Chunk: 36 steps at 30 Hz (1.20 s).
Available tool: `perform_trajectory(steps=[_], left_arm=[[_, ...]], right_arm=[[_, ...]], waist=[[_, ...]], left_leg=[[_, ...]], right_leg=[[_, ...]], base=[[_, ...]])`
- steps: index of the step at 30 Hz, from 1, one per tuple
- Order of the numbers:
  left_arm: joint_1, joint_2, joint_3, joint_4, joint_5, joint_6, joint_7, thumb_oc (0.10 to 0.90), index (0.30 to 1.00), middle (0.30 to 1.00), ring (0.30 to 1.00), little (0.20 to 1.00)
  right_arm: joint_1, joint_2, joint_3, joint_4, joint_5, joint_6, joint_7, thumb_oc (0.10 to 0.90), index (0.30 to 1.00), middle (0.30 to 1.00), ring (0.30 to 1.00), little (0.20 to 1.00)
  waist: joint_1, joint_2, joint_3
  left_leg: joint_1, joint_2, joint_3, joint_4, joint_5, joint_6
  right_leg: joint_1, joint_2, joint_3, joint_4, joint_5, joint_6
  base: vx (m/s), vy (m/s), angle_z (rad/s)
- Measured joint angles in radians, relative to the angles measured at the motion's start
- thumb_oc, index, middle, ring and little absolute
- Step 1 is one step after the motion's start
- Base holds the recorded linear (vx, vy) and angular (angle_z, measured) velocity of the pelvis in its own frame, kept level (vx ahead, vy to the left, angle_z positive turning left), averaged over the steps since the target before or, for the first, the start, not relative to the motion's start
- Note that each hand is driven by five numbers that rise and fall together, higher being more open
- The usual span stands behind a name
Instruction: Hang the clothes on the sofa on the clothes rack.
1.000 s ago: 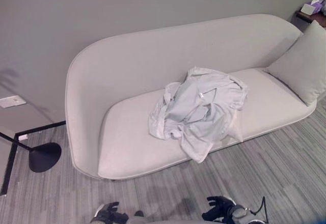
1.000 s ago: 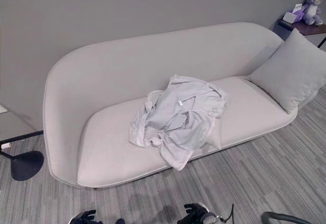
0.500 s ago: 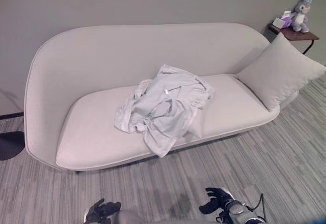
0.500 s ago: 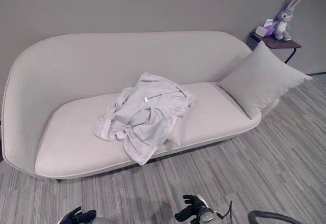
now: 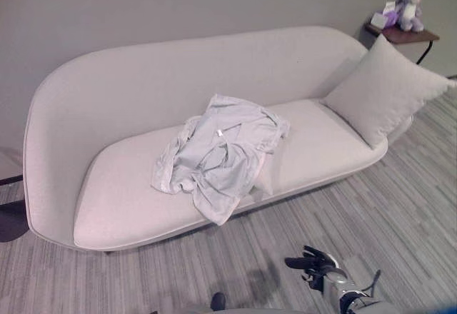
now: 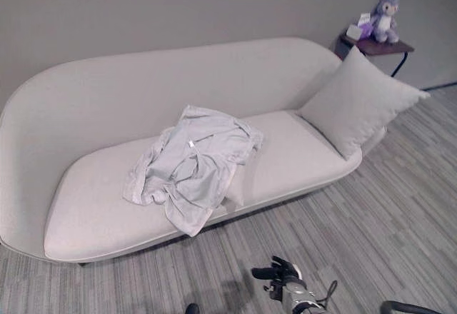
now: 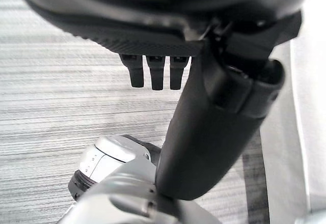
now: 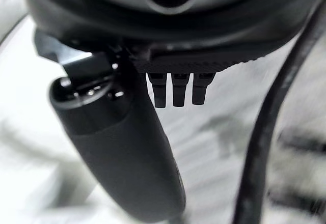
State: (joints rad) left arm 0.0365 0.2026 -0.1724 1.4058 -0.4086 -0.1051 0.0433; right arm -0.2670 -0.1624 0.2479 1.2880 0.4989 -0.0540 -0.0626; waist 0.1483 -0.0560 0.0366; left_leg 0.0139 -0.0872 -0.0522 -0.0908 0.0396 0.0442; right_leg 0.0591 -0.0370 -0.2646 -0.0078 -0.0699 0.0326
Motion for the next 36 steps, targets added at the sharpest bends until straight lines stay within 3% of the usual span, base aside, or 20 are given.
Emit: perform_trajectory(steps=[2, 3, 5, 8, 11, 13, 14, 15, 16, 18, 19, 20, 24, 26, 27, 28, 31, 32, 34, 36], left_arm=[[0.001, 0.019, -0.057, -0.040, 0.048, -0.007, 0.000, 0.800, 0.900, 0.900, 0.900, 0.900], [-0.016, 0.031, -0.110, -0.072, 0.100, -0.005, 0.002, 0.800, 0.900, 0.900, 0.900, 0.900], [-0.039, 0.046, -0.139, -0.085, 0.133, -0.013, 0.002, 0.800, 0.900, 0.900, 0.900, 0.900], [-0.065, 0.051, -0.150, -0.090, 0.150, -0.024, 0.012, 0.800, 0.900, 0.900, 0.900, 0.900], [-0.090, 0.037, -0.173, -0.074, 0.166, -0.023, 0.014, 0.800, 0.900, 0.900, 0.900, 0.900], [-0.111, 0.025, -0.172, -0.027, 0.182, -0.022, 0.019, 0.800, 0.900, 0.900, 0.900, 0.900], [-0.110, 0.014, -0.177, -0.023, 0.186, -0.023, 0.018, 0.800, 0.900, 0.900, 0.900, 0.900], [-0.124, 0.006, -0.182, 0.002, 0.190, -0.027, 0.024, 0.800, 0.900, 0.900, 0.900, 0.900], [-0.122, -0.008, -0.179, 0.025, 0.191, -0.025, 0.032, 0.800, 0.900, 0.900, 0.900, 0.900], [-0.106, 0.002, -0.174, 0.028, 0.193, -0.028, 0.037, 0.800, 0.900, 0.900, 0.900, 0.900], [-0.070, 0.007, -0.173, 0.027, 0.193, -0.032, 0.042, 0.800, 0.900, 0.900, 0.900, 0.900], [-0.048, 0.006, -0.169, 0.027, 0.193, -0.031, 0.044, 0.800, 0.900, 0.900, 0.900, 0.900], [-0.006, -0.009, -0.159, 0.023, 0.187, -0.023, 0.049, 0.800, 0.900, 0.900, 0.900, 0.900], [-0.013, -0.003, -0.158, 0.015, 0.179, -0.024, 0.058, 0.800, 0.900, 0.900, 0.900, 0.900], [-0.042, 0.007, -0.159, 0.014, 0.171, -0.025, 0.061, 0.800, 0.900, 0.900, 0.900, 0.900], [-0.045, 0.013, -0.166, 0.006, 0.171, -0.026, 0.060, 0.800, 0.900, 0.900, 0.900, 0.900], [-0.050, 0.013, -0.167, -0.003, 0.168, -0.042, 0.066, 0.800, 0.900, 0.900, 0.900, 0.900], [-0.089, 0.020, -0.164, 0.000, 0.160, -0.045, 0.082, 0.800, 0.900, 0.900, 0.900, 0.900], [-0.110, 0.023, -0.152, 0.007, 0.134, -0.046, 0.097, 0.800, 0.900, 0.900, 0.900, 0.900], [-0.111, 0.009, -0.134, 0.026, 0.115, -0.048, 0.120, 0.800, 0.900, 0.900, 0.900, 0.900]], right_arm=[[-0.017, 0.027, 0.001, 0.001, 0.000, 0.001, 0.021, 0.800, 0.900, 0.900, 0.900, 0.900], [-0.034, 0.035, 0.018, 0.001, 0.000, 0.002, 0.026, 0.800, 0.900, 0.900, 0.900, 0.900], [-0.033, 0.041, 0.024, 0.002, -0.001, 0.004, 0.027, 0.800, 0.900, 0.900, 0.900, 0.900], [-0.027, 0.043, 0.036, 0.041, 0.027, 0.006, 0.026, 0.800, 0.900, 0.900, 0.900, 0.900], [-0.024, 0.042, 0.025, 0.044, 0.069, 0.006, 0.014, 0.800, 0.900, 0.900, 0.900, 0.900], [-0.019, 0.040, 0.000, 0.053, 0.106, 0.005, 0.001, 0.800, 0.900, 0.900, 0.900, 0.900], [-0.018, 0.039, -0.003, 0.055, 0.108, 0.008, -0.005, 0.800, 0.900, 0.900, 0.900, 0.900], [-0.020, 0.038, -0.007, 0.070, 0.122, 0.003, -0.008, 0.800, 0.900, 0.900, 0.900, 0.900], [-0.022, 0.038, -0.022, 0.080, 0.159, 0.009, -0.022, 0.800, 0.900, 0.900, 0.900, 0.900], [-0.025, 0.044, -0.030, 0.096, 0.194, 0.011, -0.035, 0.800, 0.900, 0.900, 0.900, 0.900], [-0.027, 0.048, -0.034, 0.109, 0.199, 0.009, -0.036, 0.800, 0.900, 0.900, 0.900, 0.900], [-0.029, 0.046, -0.035, 0.111, 0.219, 0.007, -0.038, 0.800, 0.900, 0.900, 0.900, 0.900], [-0.073, 0.042, -0.037, 0.098, 0.302, -0.004, -0.037, 0.800, 0.900, 0.900, 0.900, 0.900], [-0.085, 0.048, -0.026, 0.075, 0.303, -0.018, -0.038, 0.800, 0.900, 0.900, 0.900, 0.900], [-0.084, 0.046, -0.021, 0.063, 0.303, -0.039, -0.041, 0.800, 0.900, 0.900, 0.900, 0.900], [-0.085, 0.048, -0.020, 0.063, 0.303, -0.040, -0.045, 0.800, 0.900, 0.900, 0.900, 0.900], [-0.082, 0.056, 0.004, 0.064, 0.303, -0.044, -0.054, 0.800, 0.900, 0.900, 0.900, 0.900], [-0.085, 0.062, 0.020, 0.061, 0.303, -0.050, -0.056, 0.800, 0.900, 0.900, 0.900, 0.900], [-0.078, 0.066, 0.032, 0.066, 0.302, -0.040, -0.059, 0.800, 0.900, 0.900, 0.900, 0.900], [-0.057, 0.080, 0.038, 0.072, 0.302, -0.037, -0.060, 0.800, 0.900, 0.900, 0.900, 0.900]], waist=[[0.018, -0.001, 0.002], [0.012, 0.016, 0.024], [0.006, 0.024, 0.043], [0.009, 0.015, 0.048], [-0.018, 0.012, 0.049], [-0.034, 0.031, 0.058], [-0.043, 0.034, 0.060], [-0.054, 0.047, 0.063], [-0.084, 0.066, 0.061], [-0.091, 0.035, 0.052], [-0.074, 0.007, 0.030], [-0.067, 0.022, 0.018], [-0.046, 0.049, -0.003], [-0.026, 0.026, 0.006], [-0.026, -0.008, 0.031], [-0.017, -0.019, 0.037], [-0.017, -0.016, 0.045], [-0.018, -0.027, 0.077], [-0.016, -0.033, 0.094], [-0.019, -0.007, 0.093]], left_leg=[[0.000, 0.013, 0.013, 0.001, 0.009, 0.013], [0.022, 0.033, 0.006, 0.001, 0.007, 0.025], [0.046, 0.041, -0.009, 0.008, -0.020, 0.035], [0.080, 0.037, -0.039, 0.009, -0.038, 0.074], [0.079, 0.037, -0.097, 0.008, -0.028, 0.063], [0.082, 0.055, -0.129, 0.015, -0.029, 0.046], [0.088, 0.048, -0.146, 0.016, -0.039, 0.046], [0.090, 0.055, -0.178, 0.026, -0.058, 0.043], [0.092, 0.070, -0.239, 0.034, -0.068, 0.030], [0.112, 0.045, -0.289, 0.025, -0.076, 0.012], [0.141, 0.024, -0.299, 0.014, -0.097, -0.010], [0.152, 0.040, -0.303, 0.015, -0.116, -0.030], [0.127, 0.093, -0.281, 0.083, -0.165, -0.084], [0.093, 0.099, -0.267, 0.155, -0.184, -0.105], [0.021, 0.062, -0.261, 0.301, -0.214, -0.135], [-0.011, 0.048, -0.244, 0.362, -0.220, -0.129], [-0.065, 0.050, -0.208, 0.437, -0.222, -0.132], [-0.109, 0.095, -0.122, 0.408, -0.217, -0.131], [-0.116, 0.165, -0.078, 0.283, -0.183, -0.135], [-0.117, 0.250, -0.034, 0.119, -0.066, -0.176]], right_leg=[[-0.041, -0.002, 0.002, 0.082, -0.022, 0.020], [-0.091, -0.011, -0.013, 0.238, -0.044, 0.059], [-0.133, -0.026, -0.023, 0.394, -0.049, 0.073], [-0.192, -0.101, -0.054, 0.541, -0.057, 0.086], [-0.193, -0.091, -0.009, 0.322, -0.057, 0.084], [-0.201, -0.032, 0.078, 0.152, -0.038, 0.083], [-0.225, -0.025, 0.070, 0.145, -0.020, 0.084], [-0.245, 0.006, 0.128, 0.134, -0.001, 0.068], [-0.245, 0.047, 0.183, 0.058, 0.048, 0.067], [-0.232, 0.032, 0.189, -0.063, 0.129, 0.063], [-0.226, -0.001, 0.185, -0.062, 0.246, 0.005], [-0.210, 0.010, 0.172, -0.065, 0.259, -0.027], [-0.178, 0.063, 0.119, -0.089, 0.231, -0.064], [-0.169, 0.075, 0.098, -0.087, 0.217, -0.083], [-0.158, 0.054, 0.078, -0.087, 0.212, -0.090], [-0.150, 0.047, 0.071, -0.085, 0.209, -0.094], [-0.138, 0.042, 0.052, -0.090, 0.191, -0.116], [-0.139, 0.018, 0.038, -0.090, 0.191, -0.116], [-0.140, 0.002, 0.032, -0.091, 0.181, -0.101], [-0.143, 0.006, 0.035, -0.091, 0.099, -0.024]], base=[[0.12, 0.053, -0.12], [0.10, 0.047, 0.05], [0.16, 0.035, 0.17], [0.18, -0.042, 0.23], [0.19, -0.111, 0.42], [0.17, -0.077, 0.63], [0.29, -0.157, 0.64], [0.16, -0.107, 0.90], [0.22, -0.144, 1.43], [0.23, -0.161, 1.24], [0.22, -0.159, 0.41], [0.19, -0.148, 0.34], [0.10, -0.132, 0.30], [-0.02, -0.027, 0.38], [-0.04, 0.040, 0.48], [-0.03, 0.047, 0.46], [0.03, 0.110, 0.31], [0.13, 0.197, 0.39], [0.12, 0.187, 0.26], [0.11, 0.177, -0.02]])
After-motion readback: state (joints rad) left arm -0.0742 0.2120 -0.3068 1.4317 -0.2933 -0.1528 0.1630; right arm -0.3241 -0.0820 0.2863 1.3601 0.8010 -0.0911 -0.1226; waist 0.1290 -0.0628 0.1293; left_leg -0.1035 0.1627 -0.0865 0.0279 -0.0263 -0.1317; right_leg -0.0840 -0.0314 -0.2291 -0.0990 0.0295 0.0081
